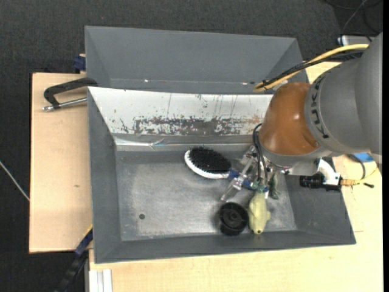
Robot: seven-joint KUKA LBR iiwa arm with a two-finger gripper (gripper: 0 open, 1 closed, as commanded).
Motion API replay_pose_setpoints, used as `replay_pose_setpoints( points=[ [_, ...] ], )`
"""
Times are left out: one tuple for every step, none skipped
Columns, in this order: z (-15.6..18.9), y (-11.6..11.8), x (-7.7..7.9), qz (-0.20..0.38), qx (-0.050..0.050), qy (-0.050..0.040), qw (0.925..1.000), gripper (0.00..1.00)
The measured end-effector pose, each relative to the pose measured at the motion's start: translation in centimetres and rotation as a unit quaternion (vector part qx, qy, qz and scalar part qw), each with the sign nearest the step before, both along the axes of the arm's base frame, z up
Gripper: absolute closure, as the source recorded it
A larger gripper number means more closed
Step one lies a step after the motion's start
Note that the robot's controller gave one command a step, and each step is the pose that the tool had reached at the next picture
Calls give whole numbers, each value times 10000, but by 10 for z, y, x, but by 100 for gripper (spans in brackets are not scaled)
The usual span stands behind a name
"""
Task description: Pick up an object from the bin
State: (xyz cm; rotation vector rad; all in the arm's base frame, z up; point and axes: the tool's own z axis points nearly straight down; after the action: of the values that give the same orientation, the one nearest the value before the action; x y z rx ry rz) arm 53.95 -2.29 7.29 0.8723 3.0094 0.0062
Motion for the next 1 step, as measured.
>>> replay_pose_setpoints(
  points=[
    [2, 1, 2, 8, -1, 9, 10000, 0]
  ],
)
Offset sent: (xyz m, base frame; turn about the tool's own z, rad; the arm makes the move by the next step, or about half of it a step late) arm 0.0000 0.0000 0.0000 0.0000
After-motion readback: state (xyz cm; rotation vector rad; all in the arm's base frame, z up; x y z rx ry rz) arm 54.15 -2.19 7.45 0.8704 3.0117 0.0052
